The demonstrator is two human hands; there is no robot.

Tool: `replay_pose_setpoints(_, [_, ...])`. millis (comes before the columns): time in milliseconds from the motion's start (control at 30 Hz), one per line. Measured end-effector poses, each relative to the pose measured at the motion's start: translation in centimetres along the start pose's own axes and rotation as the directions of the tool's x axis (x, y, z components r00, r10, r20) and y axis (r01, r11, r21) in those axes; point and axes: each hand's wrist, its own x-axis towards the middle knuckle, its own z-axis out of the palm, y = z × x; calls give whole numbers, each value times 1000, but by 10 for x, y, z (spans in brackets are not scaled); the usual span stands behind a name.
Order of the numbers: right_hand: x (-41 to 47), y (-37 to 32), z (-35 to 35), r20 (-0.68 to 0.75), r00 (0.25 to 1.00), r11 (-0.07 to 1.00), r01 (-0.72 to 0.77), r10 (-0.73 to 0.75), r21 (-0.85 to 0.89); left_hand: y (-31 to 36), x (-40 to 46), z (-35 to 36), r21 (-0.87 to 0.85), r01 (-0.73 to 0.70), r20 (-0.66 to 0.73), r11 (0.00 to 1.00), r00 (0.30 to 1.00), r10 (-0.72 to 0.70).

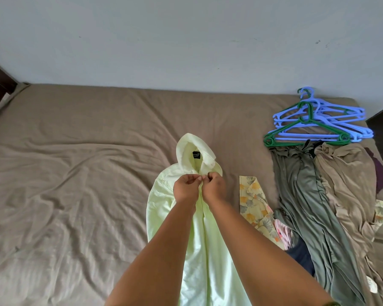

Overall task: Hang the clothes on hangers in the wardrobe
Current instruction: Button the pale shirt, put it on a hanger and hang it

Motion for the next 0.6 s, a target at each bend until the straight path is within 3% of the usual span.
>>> replay_pose_setpoints(167, [0,4,3,78,997,1000,-15,14,14,1,0,1,-59,33,-11,998,999,-34])
replay_pose_setpoints(367, [1,3,-1,-3,993,962,-111,116,250,2,0,4,-111,106,36,988,994,-103])
replay_pose_setpoints(600, [5,7,-1,49,996,969,-83,74,232,-1,-1,1,-206,183,82,961,982,-170])
